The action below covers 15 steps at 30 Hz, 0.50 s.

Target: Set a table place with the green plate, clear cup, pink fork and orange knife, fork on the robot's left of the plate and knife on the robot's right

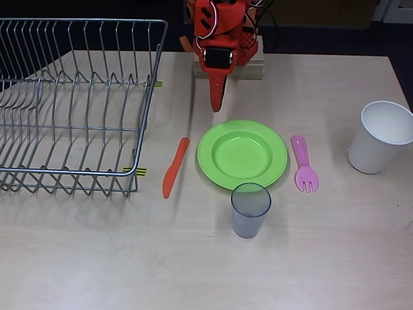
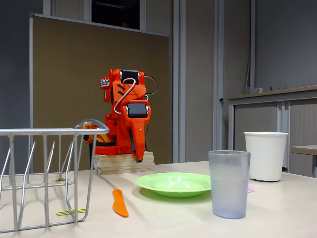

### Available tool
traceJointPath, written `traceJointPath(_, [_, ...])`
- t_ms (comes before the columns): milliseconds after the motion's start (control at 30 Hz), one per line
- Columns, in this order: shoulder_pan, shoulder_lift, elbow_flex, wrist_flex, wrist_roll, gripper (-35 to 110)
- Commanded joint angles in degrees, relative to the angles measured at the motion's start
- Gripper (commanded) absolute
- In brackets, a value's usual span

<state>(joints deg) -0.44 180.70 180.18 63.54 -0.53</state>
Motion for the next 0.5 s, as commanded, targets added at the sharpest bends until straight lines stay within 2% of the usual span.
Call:
traceJointPath(0, [-1.67, 9.14, -0.18, 5.54, -0.79, 0])
traceJointPath(467, [-2.02, 9.84, -0.18, 6.15, -0.70, 0])
